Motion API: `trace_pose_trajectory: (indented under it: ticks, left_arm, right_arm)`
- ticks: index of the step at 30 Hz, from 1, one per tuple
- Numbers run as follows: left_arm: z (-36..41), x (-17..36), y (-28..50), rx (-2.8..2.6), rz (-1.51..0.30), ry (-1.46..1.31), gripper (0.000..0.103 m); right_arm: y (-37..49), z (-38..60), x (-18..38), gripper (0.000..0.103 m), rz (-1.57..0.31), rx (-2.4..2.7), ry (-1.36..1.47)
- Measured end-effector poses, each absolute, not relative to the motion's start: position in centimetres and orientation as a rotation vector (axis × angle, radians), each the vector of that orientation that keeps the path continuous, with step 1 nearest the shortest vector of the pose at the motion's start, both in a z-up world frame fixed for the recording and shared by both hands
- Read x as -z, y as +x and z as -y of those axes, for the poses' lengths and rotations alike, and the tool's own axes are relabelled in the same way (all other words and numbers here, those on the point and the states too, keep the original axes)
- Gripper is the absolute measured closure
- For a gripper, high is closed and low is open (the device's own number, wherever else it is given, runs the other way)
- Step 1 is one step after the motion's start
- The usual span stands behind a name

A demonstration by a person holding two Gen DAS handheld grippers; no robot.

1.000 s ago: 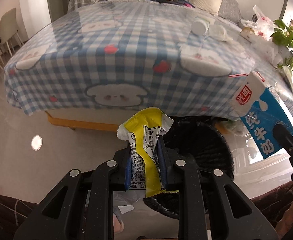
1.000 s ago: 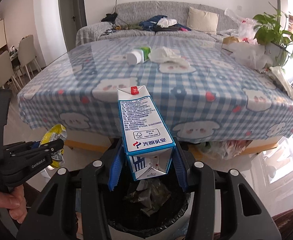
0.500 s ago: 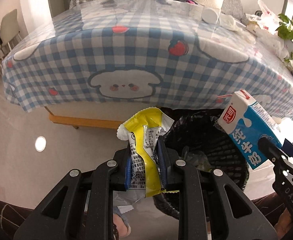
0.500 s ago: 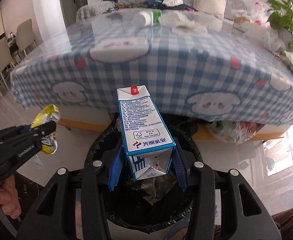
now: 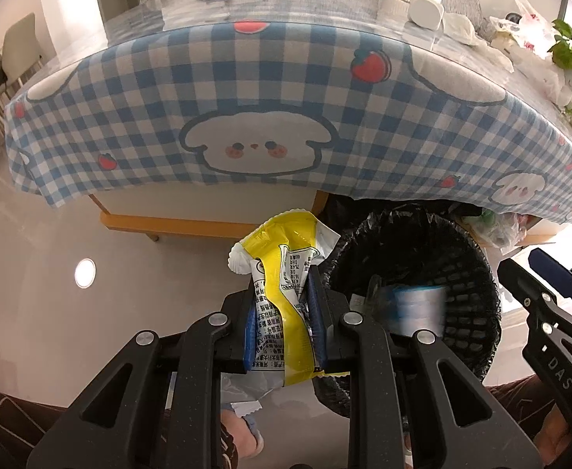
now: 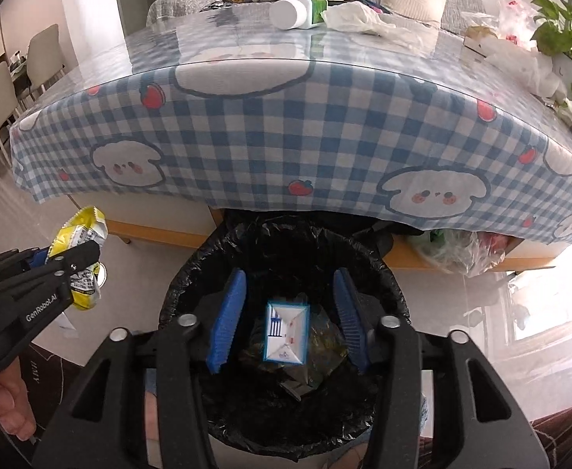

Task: Collect trash
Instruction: 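Open the right tool to drop the milk carton into the bin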

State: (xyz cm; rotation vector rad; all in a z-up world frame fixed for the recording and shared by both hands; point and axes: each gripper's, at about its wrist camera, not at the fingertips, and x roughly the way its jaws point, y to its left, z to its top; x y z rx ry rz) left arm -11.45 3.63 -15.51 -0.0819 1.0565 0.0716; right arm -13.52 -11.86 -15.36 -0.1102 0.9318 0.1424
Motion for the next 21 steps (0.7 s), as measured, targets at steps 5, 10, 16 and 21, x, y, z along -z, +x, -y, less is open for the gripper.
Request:
trace_pose_trajectory:
  ticks: [5,10,16,21]
  left_arm:
    - [-3.4,15.8,-11.3,-0.067,-1.062,-0.076,0.082]
    - [-3.3,16.0,-11.2,-0.060,-1.076,-0.095,0.082]
    - [-1.7,16.5,-10.8,-0.053,-1.100,-0.096,0.082]
    - [0.8,16.5,-10.2,-0.034,-1.108,-0.089,0.082]
  right_arm:
    - [-13.4,12.3,15.4,0.031,-0.937,-0.132,-0.096]
    - [-13.2,12.8,15.4,0.015,-0.942,-0.112,-0.095]
    - [-12.6,15.1,15.7,0.008,-0.963,-0.073,-0.072]
    - [-11.6,17.6,15.6,0.008,-0.977,-0.027,-0.051]
